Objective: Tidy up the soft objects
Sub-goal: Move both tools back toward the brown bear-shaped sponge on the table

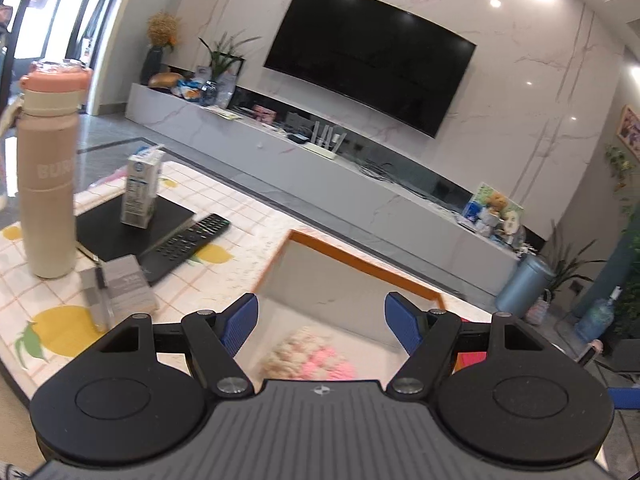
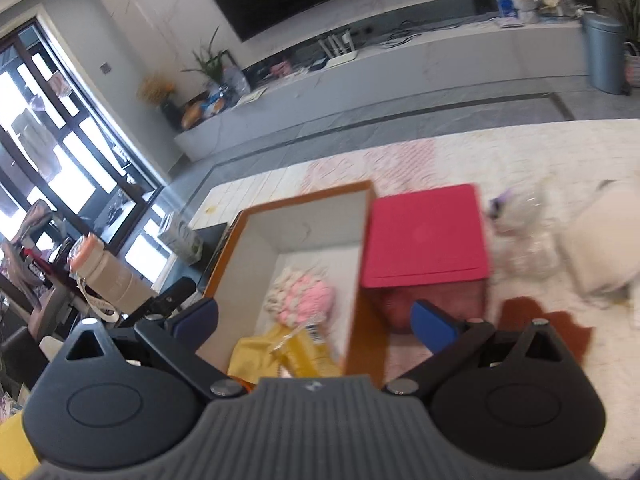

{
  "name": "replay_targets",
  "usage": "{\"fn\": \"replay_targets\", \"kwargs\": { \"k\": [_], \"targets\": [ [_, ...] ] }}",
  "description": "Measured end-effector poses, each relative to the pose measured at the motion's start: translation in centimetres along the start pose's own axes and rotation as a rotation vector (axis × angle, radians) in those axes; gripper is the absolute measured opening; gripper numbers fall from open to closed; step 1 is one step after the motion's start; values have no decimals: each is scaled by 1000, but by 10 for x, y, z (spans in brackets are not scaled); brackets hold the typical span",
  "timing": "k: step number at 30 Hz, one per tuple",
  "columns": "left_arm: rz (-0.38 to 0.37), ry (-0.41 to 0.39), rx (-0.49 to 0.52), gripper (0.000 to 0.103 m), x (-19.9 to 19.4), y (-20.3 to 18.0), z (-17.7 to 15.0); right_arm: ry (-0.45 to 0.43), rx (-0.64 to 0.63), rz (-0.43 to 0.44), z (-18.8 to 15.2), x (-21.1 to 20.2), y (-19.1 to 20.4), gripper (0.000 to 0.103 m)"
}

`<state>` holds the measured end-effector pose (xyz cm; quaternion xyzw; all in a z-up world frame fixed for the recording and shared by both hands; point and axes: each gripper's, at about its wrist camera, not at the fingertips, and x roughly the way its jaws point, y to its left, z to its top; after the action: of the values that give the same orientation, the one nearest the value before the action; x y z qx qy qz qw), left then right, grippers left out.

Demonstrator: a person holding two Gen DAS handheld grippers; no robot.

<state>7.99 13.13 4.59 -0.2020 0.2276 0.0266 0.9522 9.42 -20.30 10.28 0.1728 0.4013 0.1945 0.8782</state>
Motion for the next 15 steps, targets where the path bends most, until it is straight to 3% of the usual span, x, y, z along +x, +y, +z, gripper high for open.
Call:
{"fn": "replay_targets", "kwargs": {
  "k": [4, 8, 12, 15],
  "targets": [
    [-41, 16, 24, 84, 2, -13, -3, -37, -81, -95, 7, -45, -14, 100],
    [-89, 26, 47, 84, -1, -30, -5, -129, -175, -264, 8, -93, -26, 100],
    [-146, 25, 86, 84, -9, -54, -5, -182, -166, -404, 10, -129, -47, 100],
    [-178, 26, 135, 85, -14, -75, -9, -177, -137, -434, 8, -149, -67, 100]
  ]
}}
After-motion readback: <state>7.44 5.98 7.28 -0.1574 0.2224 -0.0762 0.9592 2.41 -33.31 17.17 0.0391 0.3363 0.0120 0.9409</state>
